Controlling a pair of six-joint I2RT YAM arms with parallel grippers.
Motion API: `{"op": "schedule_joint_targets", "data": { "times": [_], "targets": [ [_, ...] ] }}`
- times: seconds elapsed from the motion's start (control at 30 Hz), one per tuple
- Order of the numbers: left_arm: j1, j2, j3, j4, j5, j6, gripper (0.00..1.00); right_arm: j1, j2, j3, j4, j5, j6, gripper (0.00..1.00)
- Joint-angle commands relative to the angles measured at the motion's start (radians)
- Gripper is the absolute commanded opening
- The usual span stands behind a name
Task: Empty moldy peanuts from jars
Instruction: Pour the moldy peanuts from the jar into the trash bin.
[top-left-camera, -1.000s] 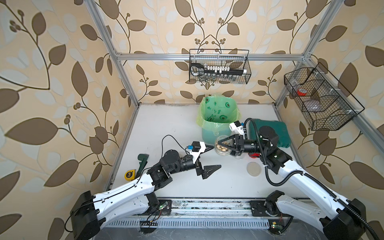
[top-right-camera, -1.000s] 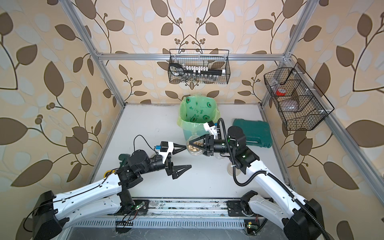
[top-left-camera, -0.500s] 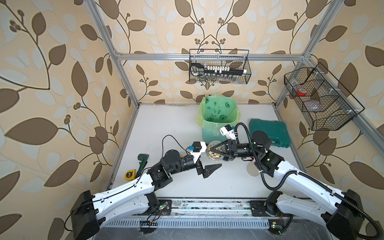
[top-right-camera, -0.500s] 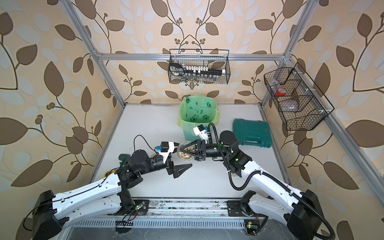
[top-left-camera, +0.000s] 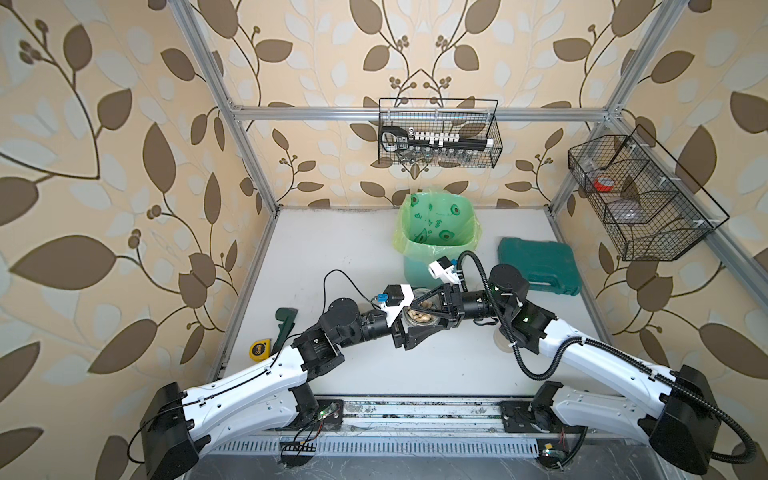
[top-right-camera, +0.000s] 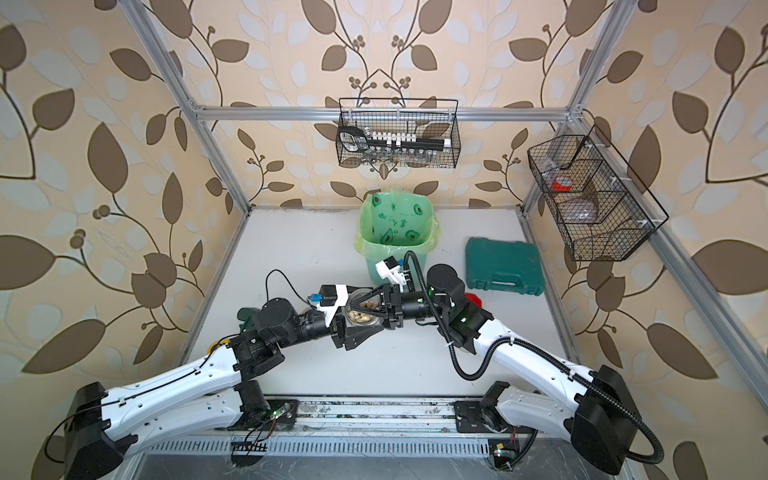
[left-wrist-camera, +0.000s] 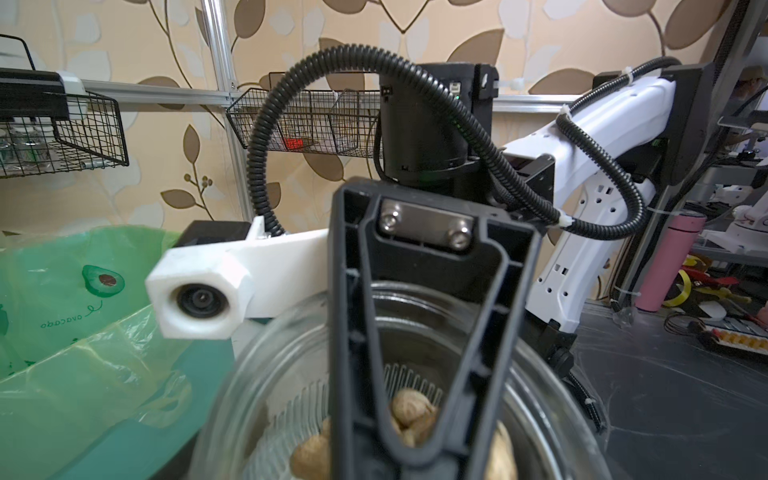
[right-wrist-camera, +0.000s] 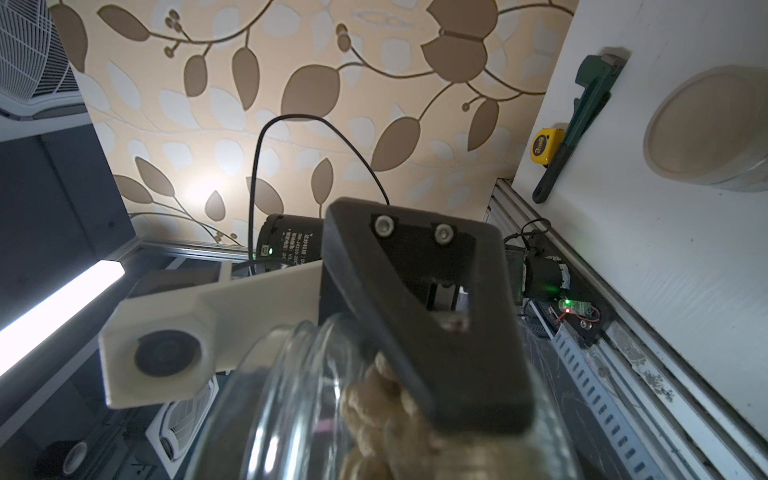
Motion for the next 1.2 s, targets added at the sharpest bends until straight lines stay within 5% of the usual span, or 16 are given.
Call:
{"op": "schedule_joint_targets", "data": {
  "times": [0.0, 0.3, 0.5, 0.6, 0.7, 0.87, 1.03, 1.17],
  "targets": [
    [-0.011, -0.027, 0.03, 0.006, -0.004, -0.056, 0.58, 0.003, -0.012, 0.016, 0.063, 0.015, -0.059, 0.0],
    [-0.011, -0.066, 0.018, -0.009, -0.022, -0.045, 0.41, -0.008, -0.035, 0.022, 0.032, 0.026, -0.069, 0.65],
    [-0.011, -0.078, 0.017, -0.016, -0.021, -0.045, 0.31, -0.026, -0.051, 0.012, 0.031, 0.023, -0.064, 0.79],
    [-0.011, -0.084, 0.016, -0.02, -0.021, -0.045, 0.28, -0.04, -0.065, -0.001, 0.033, 0.023, -0.055, 0.97],
    [-0.011, -0.086, 0.016, -0.021, -0.019, -0.045, 0.27, -0.046, -0.069, -0.008, 0.037, 0.018, -0.051, 0.99],
    [-0.011, -0.084, 0.018, -0.022, -0.02, -0.045, 0.26, -0.046, -0.066, -0.007, 0.039, 0.013, -0.048, 0.84],
    [-0.012, -0.082, 0.018, -0.025, -0.025, -0.041, 0.26, -0.046, -0.07, -0.018, 0.044, 0.018, -0.043, 0.59],
    [-0.011, -0.075, 0.02, -0.032, -0.025, -0.036, 0.26, -0.046, -0.07, -0.004, 0.009, 0.016, -0.063, 0.82]
  ]
}}
